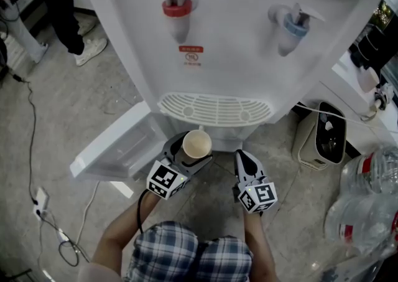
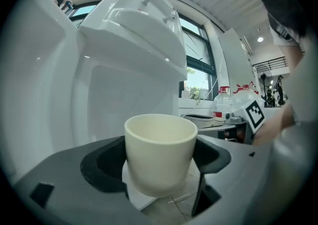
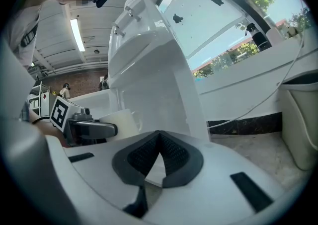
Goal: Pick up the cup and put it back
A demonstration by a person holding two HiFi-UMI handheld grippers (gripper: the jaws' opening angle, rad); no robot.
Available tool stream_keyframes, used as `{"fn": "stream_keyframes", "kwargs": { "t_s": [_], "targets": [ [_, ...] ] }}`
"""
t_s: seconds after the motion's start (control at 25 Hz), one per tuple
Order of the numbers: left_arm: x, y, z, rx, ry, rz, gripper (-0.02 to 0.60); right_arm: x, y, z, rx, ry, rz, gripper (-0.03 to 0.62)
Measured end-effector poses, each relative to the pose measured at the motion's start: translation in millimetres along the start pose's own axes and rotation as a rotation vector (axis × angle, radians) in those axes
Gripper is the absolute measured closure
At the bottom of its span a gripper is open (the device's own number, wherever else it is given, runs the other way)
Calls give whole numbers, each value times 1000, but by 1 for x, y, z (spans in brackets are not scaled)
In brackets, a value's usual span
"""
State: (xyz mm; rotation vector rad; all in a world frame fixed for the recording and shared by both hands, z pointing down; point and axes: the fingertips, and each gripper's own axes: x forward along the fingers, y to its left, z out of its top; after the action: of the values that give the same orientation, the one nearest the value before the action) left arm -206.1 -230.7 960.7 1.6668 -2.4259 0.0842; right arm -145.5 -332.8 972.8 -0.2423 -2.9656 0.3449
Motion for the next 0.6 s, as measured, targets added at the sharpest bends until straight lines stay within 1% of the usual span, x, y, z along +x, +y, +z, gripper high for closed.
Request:
{"fn": "stream_keyframes", "kwargs": {
  "t_s": [0.12,0.28,0.48,0.6],
  "targets": [
    [26,9,0,-17,5,18,152,0,0,1,6,-5,-3,577],
    [61,27,-11,-67,24,75,152,0,0,1,10,-7,-4,577],
    [99,47,-39,-107,58,141,152,1,0,0,15,-10,-9,577],
    [113,57,-59,-105,94,174,152,0,0,0,19,-12,-11,577]
  ]
}}
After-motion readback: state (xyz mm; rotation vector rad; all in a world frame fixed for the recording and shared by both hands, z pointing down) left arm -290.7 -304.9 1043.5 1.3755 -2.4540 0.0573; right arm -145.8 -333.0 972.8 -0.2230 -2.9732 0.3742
